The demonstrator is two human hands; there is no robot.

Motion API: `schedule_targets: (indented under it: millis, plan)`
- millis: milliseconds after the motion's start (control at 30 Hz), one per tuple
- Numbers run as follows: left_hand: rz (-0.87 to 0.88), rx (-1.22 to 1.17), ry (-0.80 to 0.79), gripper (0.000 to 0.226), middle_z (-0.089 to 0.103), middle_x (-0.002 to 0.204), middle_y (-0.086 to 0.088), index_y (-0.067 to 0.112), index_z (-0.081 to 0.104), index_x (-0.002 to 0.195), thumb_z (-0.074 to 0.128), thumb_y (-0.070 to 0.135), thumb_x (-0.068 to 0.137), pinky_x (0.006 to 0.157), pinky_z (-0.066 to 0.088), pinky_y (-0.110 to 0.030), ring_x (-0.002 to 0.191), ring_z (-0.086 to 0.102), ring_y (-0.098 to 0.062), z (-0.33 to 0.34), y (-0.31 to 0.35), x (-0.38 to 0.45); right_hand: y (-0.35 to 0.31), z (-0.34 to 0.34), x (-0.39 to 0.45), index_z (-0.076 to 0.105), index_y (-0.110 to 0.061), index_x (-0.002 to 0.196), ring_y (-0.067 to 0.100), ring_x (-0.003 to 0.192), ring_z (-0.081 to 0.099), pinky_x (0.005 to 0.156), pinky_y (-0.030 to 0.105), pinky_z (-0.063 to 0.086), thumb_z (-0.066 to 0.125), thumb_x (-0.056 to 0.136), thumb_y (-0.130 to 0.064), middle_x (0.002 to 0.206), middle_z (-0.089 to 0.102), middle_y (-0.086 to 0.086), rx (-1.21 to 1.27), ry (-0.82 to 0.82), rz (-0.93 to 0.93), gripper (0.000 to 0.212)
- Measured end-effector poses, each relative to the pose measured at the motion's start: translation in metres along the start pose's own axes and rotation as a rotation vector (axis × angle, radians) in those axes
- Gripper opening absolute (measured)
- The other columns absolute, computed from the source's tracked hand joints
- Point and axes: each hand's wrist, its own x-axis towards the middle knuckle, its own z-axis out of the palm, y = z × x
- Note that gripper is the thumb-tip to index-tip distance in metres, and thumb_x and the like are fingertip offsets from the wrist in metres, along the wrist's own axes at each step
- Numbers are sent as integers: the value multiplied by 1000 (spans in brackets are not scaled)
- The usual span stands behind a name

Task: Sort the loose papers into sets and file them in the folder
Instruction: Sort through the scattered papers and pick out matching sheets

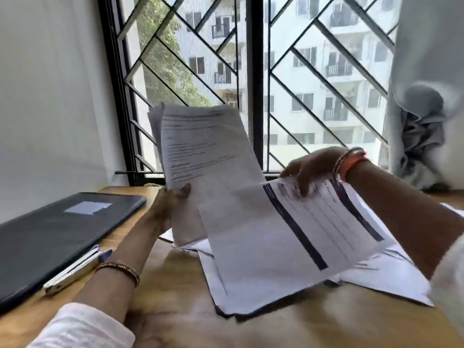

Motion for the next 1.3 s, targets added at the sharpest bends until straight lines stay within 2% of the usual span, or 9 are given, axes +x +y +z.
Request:
schedule_targets:
  millis: [100, 233, 667, 767, 867, 933, 1000, 1067, 1300]
  plan:
    - [-69, 70, -143, 27, 74, 78, 0, 8, 65, 98, 69, 14, 71, 55, 56, -27, 65, 70, -15, 6, -1, -6, -36, 3, 13, 57, -17, 107, 19, 70, 54, 58, 22, 45, 68, 64, -1, 82, 59, 6, -317, 40, 13, 47]
    - [-8, 158, -71, 12, 70, 69, 3, 11, 65, 90, 59, 1, 88, 53, 53, -23, 59, 65, -13, 18, -3, -8, -70, 25, 26, 63, -8, 110, 27, 92, 62, 64, 27, 46, 63, 82, -13, 97, 65, 6, -851, 296, -34, 29]
    - [218, 348, -63, 15, 66, 76, -5, 7, 67, 82, 67, 21, 77, 59, 49, -28, 67, 59, -13, 36, -9, -21, -111, 55, 60, 52, -17, 125, 28, 111, 59, 95, 43, 43, 55, 93, -19, 116, 64, 4, -1101, 928, -265, 32]
    - [146, 254, -22, 4, 68, 81, -6, 9, 68, 85, 70, 10, 83, 62, 54, -27, 72, 63, -17, 32, -10, -17, -81, 44, 58, 19, -15, 147, 35, 133, 35, 113, 58, 18, 68, 84, -34, 142, 40, 16, -935, 1077, -70, 83]
    - [77, 167, 55, 7, 70, 67, 4, 12, 66, 82, 66, 8, 87, 58, 56, -25, 62, 65, -13, 26, -11, -13, -33, 39, 47, -8, -15, 152, 42, 136, 24, 108, 58, 24, 66, 83, -47, 152, 14, 22, -392, 1077, 81, 106]
    - [67, 138, 94, 7, 70, 71, 3, 15, 66, 82, 66, 10, 87, 61, 57, -28, 65, 66, -15, 22, -11, -9, -2, 42, 41, 17, -5, 148, 39, 118, 46, 93, 43, 41, 65, 80, -56, 136, 37, 29, 78, 942, 57, 97]
    - [53, 121, 99, 3, 70, 83, -4, 14, 66, 88, 66, 11, 88, 69, 58, -34, 75, 66, -22, 20, -10, -8, 21, 48, 37, 58, -1, 106, 27, 84, 59, 70, 30, 44, 65, 75, -62, 98, 58, 25, 548, 666, -33, 68]
    - [37, 90, 102, 6, 68, 92, -10, 10, 66, 95, 65, 11, 89, 78, 55, -41, 82, 64, -28, 20, -10, -8, 38, 54, 33, 63, -7, 87, 17, 74, 64, 71, 29, 47, 67, 84, -43, 90, 66, 14, 850, 503, -102, 36]
    - [17, 109, 59, 7, 68, 89, -9, 9, 64, 96, 62, 13, 91, 63, 58, -32, 73, 65, -22, 23, -13, -13, 45, 65, 32, 67, -12, 95, 11, 75, 66, 81, 34, 51, 67, 88, -30, 86, 71, 2, 958, 496, -221, 20]
